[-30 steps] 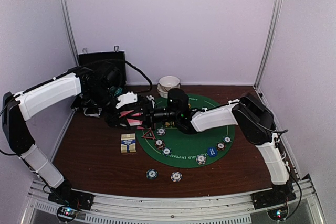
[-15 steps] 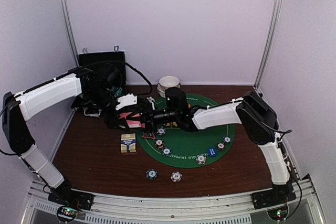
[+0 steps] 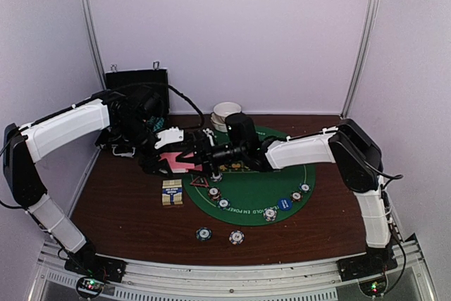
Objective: Distribute texas hold em gaming equipment
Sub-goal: Pick up the poker card from the face-down deck piles.
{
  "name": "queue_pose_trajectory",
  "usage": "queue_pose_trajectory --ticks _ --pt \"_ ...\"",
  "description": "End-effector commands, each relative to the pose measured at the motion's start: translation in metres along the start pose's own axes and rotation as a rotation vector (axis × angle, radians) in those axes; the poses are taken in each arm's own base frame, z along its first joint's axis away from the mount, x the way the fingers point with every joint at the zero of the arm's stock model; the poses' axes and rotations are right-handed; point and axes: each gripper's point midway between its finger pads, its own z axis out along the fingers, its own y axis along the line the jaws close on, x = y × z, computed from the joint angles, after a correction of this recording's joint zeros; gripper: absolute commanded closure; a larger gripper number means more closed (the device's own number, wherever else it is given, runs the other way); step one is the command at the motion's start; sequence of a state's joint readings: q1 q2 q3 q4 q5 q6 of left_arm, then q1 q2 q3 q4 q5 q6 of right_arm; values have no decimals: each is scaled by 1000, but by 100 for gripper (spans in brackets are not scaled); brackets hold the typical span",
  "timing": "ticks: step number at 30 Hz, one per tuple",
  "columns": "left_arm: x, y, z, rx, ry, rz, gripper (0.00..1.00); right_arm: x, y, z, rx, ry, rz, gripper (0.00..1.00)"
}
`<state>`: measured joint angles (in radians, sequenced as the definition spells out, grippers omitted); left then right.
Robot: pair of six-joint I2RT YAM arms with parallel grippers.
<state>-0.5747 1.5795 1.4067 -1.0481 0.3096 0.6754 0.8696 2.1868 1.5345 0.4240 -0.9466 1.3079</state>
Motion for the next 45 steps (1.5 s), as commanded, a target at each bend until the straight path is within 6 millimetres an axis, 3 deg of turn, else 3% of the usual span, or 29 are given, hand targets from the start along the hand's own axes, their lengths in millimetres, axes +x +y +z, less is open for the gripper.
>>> queue_pose_trajectory --ticks 1,6,15,20,25,32,39,45 --pt "-8 4 -12 -36 -47 27 82 1 10 -16 12 -14 -12 52" --pt "-8 3 -10 -29 -48 26 82 3 28 -24 -18 -17 -33 51" --pt "-8 4 -9 -29 -43 21 82 10 35 -33 -8 -11 -44 53" --pt "-7 4 -9 -30 -41 21 82 13 39 -39 -3 -12 -45 65" --pt "-7 5 -8 -32 -37 22 82 18 33 -41 24 7 -39 85" --pt "-5 5 -9 -37 -31 22 83 16 35 -50 38 1 -37 97" --pt "-2 6 -8 -43 -18 20 83 6 33 -78 89 -31 -42 100" --pt "-3 7 -9 -50 -20 20 85 -21 14 -128 139 -115 -23 100"
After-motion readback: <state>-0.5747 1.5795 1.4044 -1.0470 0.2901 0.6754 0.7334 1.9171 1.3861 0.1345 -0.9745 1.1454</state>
